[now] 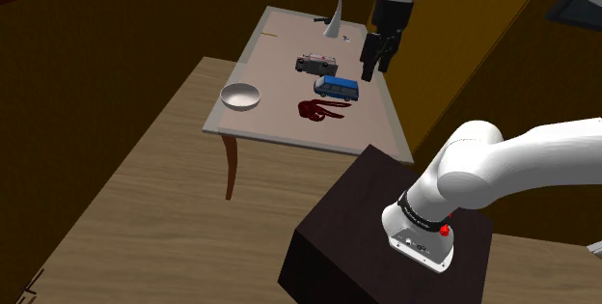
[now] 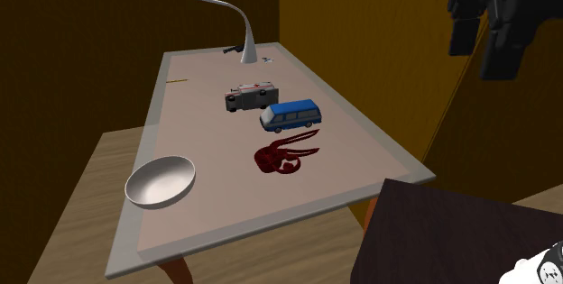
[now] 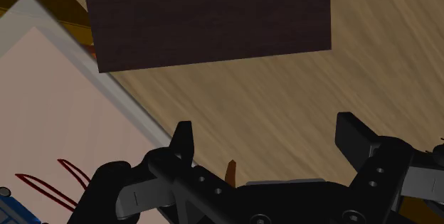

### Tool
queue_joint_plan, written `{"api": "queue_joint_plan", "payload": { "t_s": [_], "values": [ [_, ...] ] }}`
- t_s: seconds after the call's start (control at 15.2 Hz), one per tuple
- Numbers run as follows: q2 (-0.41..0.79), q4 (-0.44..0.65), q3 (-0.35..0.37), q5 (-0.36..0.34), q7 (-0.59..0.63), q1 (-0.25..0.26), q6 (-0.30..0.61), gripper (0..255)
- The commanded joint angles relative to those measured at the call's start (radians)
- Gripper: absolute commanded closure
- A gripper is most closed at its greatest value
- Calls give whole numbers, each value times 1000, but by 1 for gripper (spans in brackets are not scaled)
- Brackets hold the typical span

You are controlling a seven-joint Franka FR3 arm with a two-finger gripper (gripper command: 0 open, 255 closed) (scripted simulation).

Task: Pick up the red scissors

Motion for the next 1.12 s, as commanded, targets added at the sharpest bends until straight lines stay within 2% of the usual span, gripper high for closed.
{"api": "queue_joint_plan", "payload": {
  "t_s": [0.0, 0.59, 1.06],
  "values": [
    [0, 0, 0, 0, 0, 0, 0, 0],
    [-64, -286, -124, -152, -213, -40, 325, 0],
    [23, -423, -259, -273, -378, -82, 640, 0]
  ]
}}
